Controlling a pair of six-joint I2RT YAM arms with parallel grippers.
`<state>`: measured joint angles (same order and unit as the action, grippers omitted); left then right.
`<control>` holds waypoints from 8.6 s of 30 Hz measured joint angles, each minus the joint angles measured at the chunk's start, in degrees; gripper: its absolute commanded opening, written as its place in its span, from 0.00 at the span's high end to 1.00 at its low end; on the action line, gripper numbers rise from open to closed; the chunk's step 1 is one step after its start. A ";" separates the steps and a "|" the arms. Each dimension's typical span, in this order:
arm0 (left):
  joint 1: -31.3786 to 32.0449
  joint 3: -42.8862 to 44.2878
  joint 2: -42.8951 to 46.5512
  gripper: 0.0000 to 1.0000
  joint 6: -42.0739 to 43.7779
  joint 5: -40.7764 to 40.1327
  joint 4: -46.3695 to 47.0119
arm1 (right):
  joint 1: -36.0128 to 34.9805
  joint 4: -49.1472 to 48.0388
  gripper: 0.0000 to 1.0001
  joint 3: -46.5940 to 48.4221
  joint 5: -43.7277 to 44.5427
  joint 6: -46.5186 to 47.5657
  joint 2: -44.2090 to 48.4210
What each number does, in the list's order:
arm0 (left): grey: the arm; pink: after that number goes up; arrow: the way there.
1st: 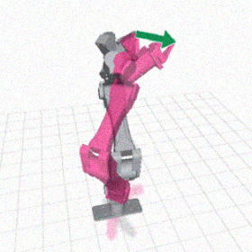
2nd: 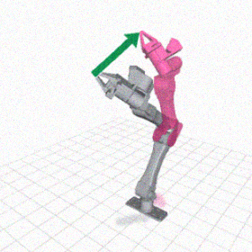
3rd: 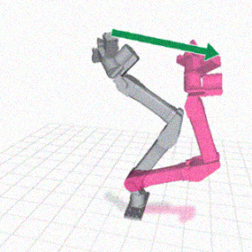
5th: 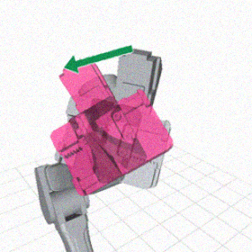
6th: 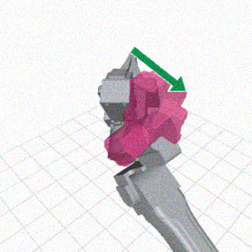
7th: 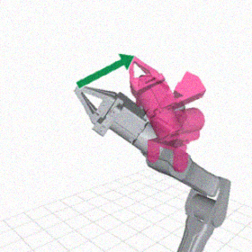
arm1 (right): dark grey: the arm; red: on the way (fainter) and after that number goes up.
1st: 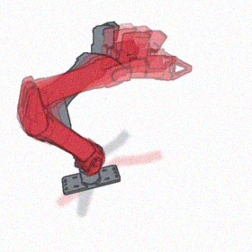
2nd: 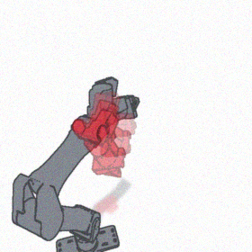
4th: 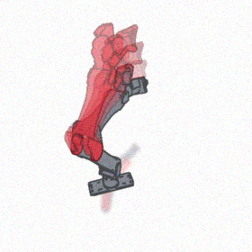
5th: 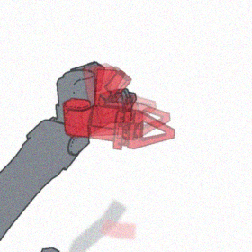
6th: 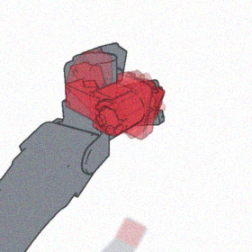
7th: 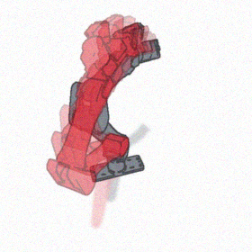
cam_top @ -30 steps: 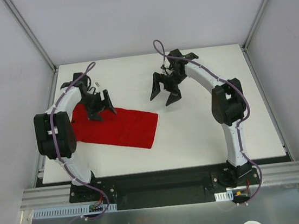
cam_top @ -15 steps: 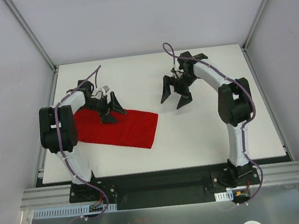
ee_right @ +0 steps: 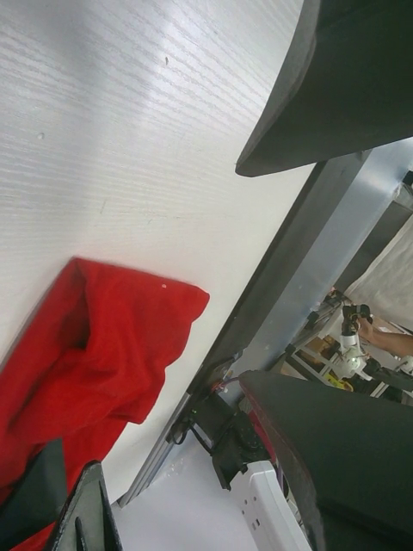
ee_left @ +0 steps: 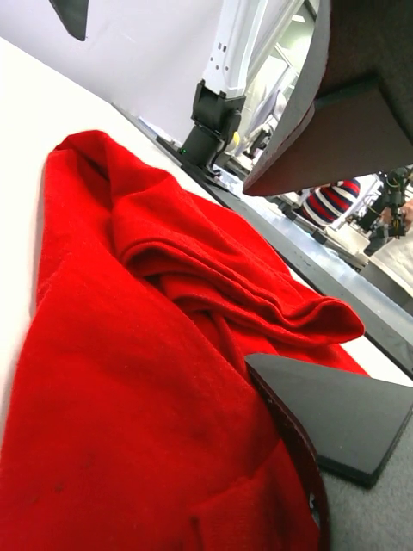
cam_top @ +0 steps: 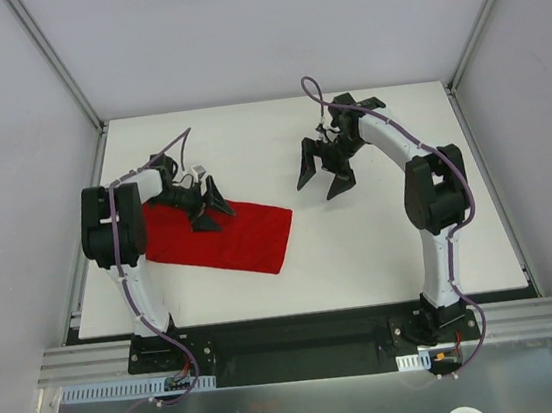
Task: Fold and stack the t-shirts
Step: Fold the folded rectangular tshirt in 1/3 of the way, then grab one side of the 2/3 rectangular tshirt with left arm
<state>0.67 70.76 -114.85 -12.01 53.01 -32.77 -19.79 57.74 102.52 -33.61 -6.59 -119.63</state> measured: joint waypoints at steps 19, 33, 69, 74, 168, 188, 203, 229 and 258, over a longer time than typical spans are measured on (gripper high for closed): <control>5.03 2.84 -3.23 0.33 0.07 1.88 -0.50 | 0.00 0.02 0.00 0.13 0.02 -0.48 0.00; 5.03 2.95 -2.93 0.32 0.87 3.85 -0.52 | 0.00 0.00 0.00 0.13 0.15 -0.70 0.00; 9.46 5.66 -8.59 1.00 2.49 0.90 -3.98 | -0.17 -0.02 0.00 0.00 0.17 -0.85 1.25; 9.53 5.92 -8.09 1.00 2.56 0.52 -3.96 | -0.20 -0.02 0.00 0.00 0.15 -0.85 1.31; 6.73 11.67 25.27 1.00 4.37 -20.61 -19.87 | -14.12 -3.23 0.99 -15.32 46.97 -2.84 2.08; 6.71 9.05 28.46 0.58 4.68 -27.98 -20.39 | -14.51 0.98 0.99 6.51 43.95 0.42 10.08; 4.85 12.26 25.31 0.46 1.53 -54.10 -26.73 | -21.29 -1.62 0.99 -4.13 29.70 -3.48 -6.12; 4.85 12.09 27.36 0.42 1.51 -57.66 -27.52 | -23.82 -0.96 0.99 4.90 24.13 -3.15 -4.46; -4.02 9.99 0.04 0.21 3.61 -24.46 -19.02 | -23.37 -0.28 0.99 12.24 21.14 -2.34 -11.67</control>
<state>-3.36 80.75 -114.80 -8.40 28.56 -51.79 -43.16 57.45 114.76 -12.47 -8.93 -131.31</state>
